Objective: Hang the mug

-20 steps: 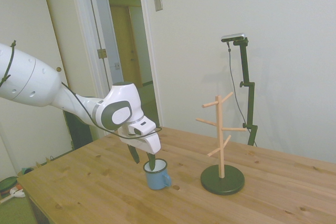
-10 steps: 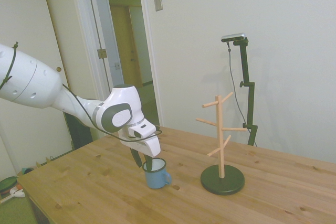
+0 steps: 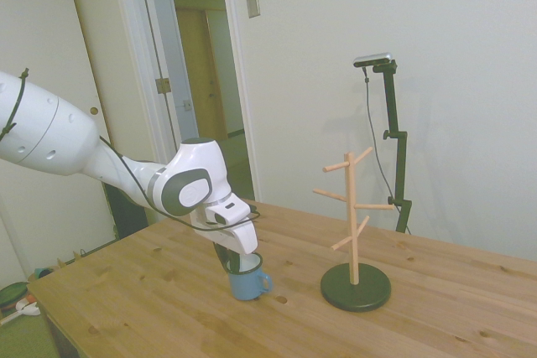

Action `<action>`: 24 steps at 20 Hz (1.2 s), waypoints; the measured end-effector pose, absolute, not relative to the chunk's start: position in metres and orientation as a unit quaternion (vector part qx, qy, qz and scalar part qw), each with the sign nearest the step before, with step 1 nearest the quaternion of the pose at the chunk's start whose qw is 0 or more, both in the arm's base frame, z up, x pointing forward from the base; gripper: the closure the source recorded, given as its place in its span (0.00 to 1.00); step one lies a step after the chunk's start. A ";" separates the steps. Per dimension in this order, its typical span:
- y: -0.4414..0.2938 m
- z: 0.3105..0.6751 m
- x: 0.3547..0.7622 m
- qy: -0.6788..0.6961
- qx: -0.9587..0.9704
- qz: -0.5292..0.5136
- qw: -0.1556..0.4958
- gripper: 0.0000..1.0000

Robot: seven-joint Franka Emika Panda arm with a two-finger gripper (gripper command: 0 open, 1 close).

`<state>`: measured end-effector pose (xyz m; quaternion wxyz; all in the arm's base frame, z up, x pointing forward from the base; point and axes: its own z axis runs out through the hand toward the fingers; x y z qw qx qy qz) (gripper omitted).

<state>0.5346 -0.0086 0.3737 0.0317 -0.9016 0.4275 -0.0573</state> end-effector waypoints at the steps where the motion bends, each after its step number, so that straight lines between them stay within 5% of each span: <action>1: -0.009 0.374 0.534 0.428 -0.901 -0.057 0.032 1.00; 13: -0.014 0.395 0.514 0.414 -0.909 -0.046 0.021 1.00; 24: -0.048 0.560 0.455 0.409 -0.908 -0.090 0.024 1.00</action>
